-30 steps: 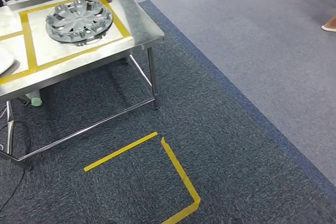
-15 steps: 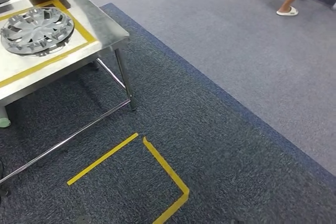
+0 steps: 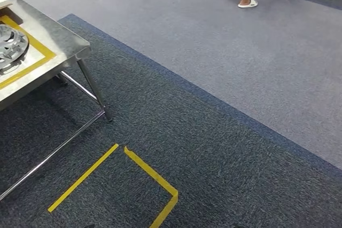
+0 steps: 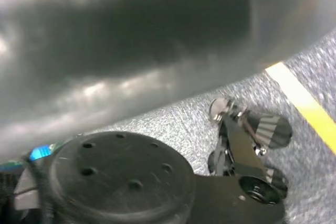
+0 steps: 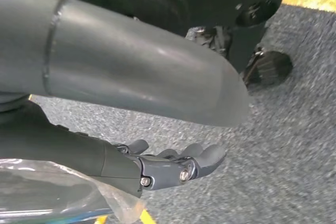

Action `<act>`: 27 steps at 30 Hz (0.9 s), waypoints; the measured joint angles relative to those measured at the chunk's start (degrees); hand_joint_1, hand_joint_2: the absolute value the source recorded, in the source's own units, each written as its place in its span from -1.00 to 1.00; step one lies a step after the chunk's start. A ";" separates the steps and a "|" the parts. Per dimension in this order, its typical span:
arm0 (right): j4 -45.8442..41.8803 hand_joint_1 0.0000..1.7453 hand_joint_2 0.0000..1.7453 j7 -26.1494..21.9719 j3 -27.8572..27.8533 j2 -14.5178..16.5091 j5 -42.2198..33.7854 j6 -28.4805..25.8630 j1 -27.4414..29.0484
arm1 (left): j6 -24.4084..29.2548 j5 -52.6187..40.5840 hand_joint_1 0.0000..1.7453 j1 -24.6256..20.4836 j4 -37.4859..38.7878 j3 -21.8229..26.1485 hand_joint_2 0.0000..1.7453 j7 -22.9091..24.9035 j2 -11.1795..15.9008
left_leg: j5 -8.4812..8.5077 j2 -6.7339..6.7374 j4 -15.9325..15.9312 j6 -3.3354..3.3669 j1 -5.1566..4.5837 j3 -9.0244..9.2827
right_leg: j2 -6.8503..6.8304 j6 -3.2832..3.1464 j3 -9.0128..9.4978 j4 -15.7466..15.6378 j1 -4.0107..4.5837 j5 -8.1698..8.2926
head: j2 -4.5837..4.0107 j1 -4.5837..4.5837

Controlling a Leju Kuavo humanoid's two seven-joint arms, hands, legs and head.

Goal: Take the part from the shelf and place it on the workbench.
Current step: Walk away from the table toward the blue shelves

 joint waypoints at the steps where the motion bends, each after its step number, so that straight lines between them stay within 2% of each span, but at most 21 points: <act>1: 0.00 -1.00 -1.00 0.46 0.19 0.05 0.29 0.01 -0.01 | 0.00 -0.18 -1.00 -0.02 0.01 -0.02 1.00 0.14 -0.15 | 0.21 -0.97 -1.43 0.11 -0.05 0.50 | 0.70 0.29 -0.32 0.08 -0.14 0.15 | 0.00 0.01; 3: -0.02 -1.00 -1.00 1.00 0.46 0.04 0.56 0.02 0.16 | -0.01 -0.33 -1.00 -0.06 0.01 -0.05 1.00 0.24 -0.43 | 0.26 -0.12 -2.02 0.14 -0.15 0.64 | 2.09 1.11 -1.05 0.02 -0.38 0.55 | 0.00 -0.02; 4: -0.03 -1.00 -1.00 1.07 0.53 0.00 0.58 0.07 0.34 | -0.04 -0.33 -1.00 -0.15 0.01 -0.07 1.00 0.26 -0.52 | 0.49 0.64 -2.32 0.33 -0.08 0.73 | 1.64 1.47 -1.43 0.23 -0.37 0.45 | 0.00 0.06; 5: -0.04 -1.00 -1.00 1.13 0.59 -0.04 0.56 0.13 0.45 | -0.10 -0.37 -1.00 -0.21 0.01 -0.07 1.00 0.28 -0.62 | 0.74 1.43 -2.65 0.57 0.05 0.80 | 0.33 1.83 -2.05 1.14 -0.27 -0.21 | 0.00 0.27; 7: -0.06 -1.00 -1.00 1.26 0.73 -0.14 0.56 0.39 0.39 | -0.51 -0.51 -1.00 -0.23 0.02 -0.09 1.00 0.64 -0.79 | 1.00 3.30 -3.04 0.90 0.18 0.83 | -3.54 2.48 -4.55 6.35 -0.25 -3.45 | 0.00 0.73; 9: -0.06 -1.00 -1.00 1.32 0.82 -0.23 0.56 0.71 0.21 | -1.02 -0.56 -1.00 -0.09 0.04 -0.08 1.00 1.21 -0.85 | 0.97 5.35 -3.02 0.98 0.14 0.72 | -5.29 3.20 -7.89 13.67 -0.62 -6.87 | 0.00 0.93; 10: -0.06 -1.00 -1.00 1.32 0.86 -0.31 0.56 0.81 0.23 | -1.20 -0.56 -1.00 -0.07 0.06 -0.08 1.00 1.40 -0.87 | 0.93 6.35 -3.00 0.95 0.15 0.70 | -5.60 3.49 -8.69 15.71 -0.85 -7.37 | 0.00 0.92; 11: -0.06 -1.00 -1.00 1.32 0.90 -0.38 0.56 0.86 0.33 | -1.27 -0.55 -1.00 -0.10 0.07 -0.08 1.00 1.47 -0.89 | 0.87 7.23 -2.97 0.86 0.18 0.71 | -5.85 3.74 -8.40 15.60 -1.07 -6.81 | 0.00 0.93; 12: -0.06 -1.00 -1.00 1.32 0.96 -0.45 0.56 0.87 0.44 | -1.33 -0.56 -1.00 -0.15 0.08 -0.08 1.00 1.50 -0.91 | 0.77 8.02 -2.94 0.71 0.23 0.77 | -6.34 3.93 -6.87 13.20 -1.27 -5.31 | 0.00 0.93; 14: -0.06 -1.00 -1.00 1.32 1.14 -0.55 0.59 0.93 0.43 | -1.83 -0.68 -1.00 -0.26 0.08 -0.10 1.00 1.71 -0.91 | 0.40 9.33 -2.77 0.17 0.14 0.94 | -8.91 4.10 -2.25 5.43 -1.30 -2.28 | 0.00 0.98; 15: -0.06 -1.00 -1.00 1.37 1.26 -0.56 0.63 0.96 0.27 | -2.53 -0.99 -1.00 -0.27 0.08 -0.14 1.00 2.02 -0.89 | 0.19 9.93 -2.63 -0.20 -0.03 1.02 | -10.04 3.74 -0.43 2.38 -1.20 -1.48 | 0.00 0.96; 16: -0.06 -1.00 -1.00 1.48 1.39 -0.57 0.68 0.97 0.13 | -3.35 -1.45 -1.00 -0.29 0.08 -0.22 1.00 2.42 -0.88 | 0.03 10.47 -2.53 -0.55 -0.22 1.13 | -10.79 3.27 0.50 0.76 -1.05 -1.32 | 0.00 0.85; 17: -0.06 -1.00 -1.00 1.68 1.51 -0.58 0.72 0.93 0.07 | -4.11 -2.01 -1.00 -0.34 0.08 -0.37 1.00 2.83 -0.87 | -0.09 11.06 -2.45 -0.89 -0.37 1.23 | -10.83 2.68 0.71 0.23 -0.85 -1.53 | 0.00 0.74; 18: -0.06 -1.00 -1.00 1.97 1.62 -0.62 0.75 0.81 0.13 | -4.60 -2.50 -1.00 -0.42 0.08 -0.56 1.00 3.12 -0.91 | -0.17 11.64 -2.45 -1.17 -0.33 1.41 | -10.09 2.02 0.59 0.28 -0.81 -1.51 | 0.00 0.62; 19: -0.06 -1.00 -1.00 2.32 1.70 -0.65 0.73 0.64 0.29 | -4.76 -2.92 -1.00 -0.52 0.08 -0.78 1.00 3.27 -0.96 | -0.43 11.51 -2.31 -1.51 -0.18 1.56 | -9.52 1.58 0.52 0.24 -0.80 -1.47 | 0.00 0.50; 21: -0.07 -1.00 -1.00 2.86 1.75 -0.75 0.59 0.25 0.44 | -4.77 -3.49 -1.00 -0.55 0.08 -1.19 1.00 3.35 -1.08 | -2.48 8.98 0.17 -2.05 0.13 0.75 | -8.25 0.74 0.54 0.08 -0.89 -1.25 | 0.00 0.30; 23: -0.08 -1.00 -1.00 3.03 1.76 -0.78 0.39 0.02 0.28 | -4.65 -3.85 -1.00 -0.34 0.09 -1.50 1.00 3.47 -1.10 | -6.35 5.90 7.09 -2.16 0.24 -2.25 | -6.75 0.16 0.49 0.03 -0.87 -1.09 | 0.00 0.07; 24: -0.08 -1.00 -1.00 3.03 1.76 -0.79 0.33 -0.03 0.19 | -4.57 -3.93 -1.00 -0.19 0.09 -1.59 0.50 3.57 -1.09 | -7.88 5.36 10.96 -2.08 0.23 -4.04 | -5.87 -0.01 0.46 0.04 -0.78 -1.06 | 0.00 0.04; 25: -0.07 -1.00 -1.00 3.04 1.76 -0.79 0.29 -0.02 0.18 | -4.59 -3.97 -1.00 -0.07 0.10 -1.66 0.00 3.73 -1.07 | -8.42 5.15 13.60 -1.98 0.20 -5.36 | -4.95 -0.09 0.49 0.06 -0.68 -1.04 | 0.00 0.03; 26: -0.07 -1.00 -1.00 3.07 1.76 -0.79 0.23 -0.01 0.24 | -4.82 -4.09 -1.00 0.00 0.11 -1.69 -0.50 3.96 -1.05 | -7.73 5.03 14.26 -1.84 0.18 -5.85 | -4.03 -0.12 0.56 0.08 -0.61 -1.03 | 0.00 0.03; 27: -0.06 -1.00 -1.00 3.02 1.76 -0.79 -0.16 0.18 0.32 | -5.46 -4.44 -1.00 0.02 0.12 -1.75 -1.00 4.38 -1.05 | -5.97 4.81 12.76 -1.64 0.17 -5.44 | -3.10 -0.12 0.66 0.12 -0.57 -1.03 | 0.00 0.04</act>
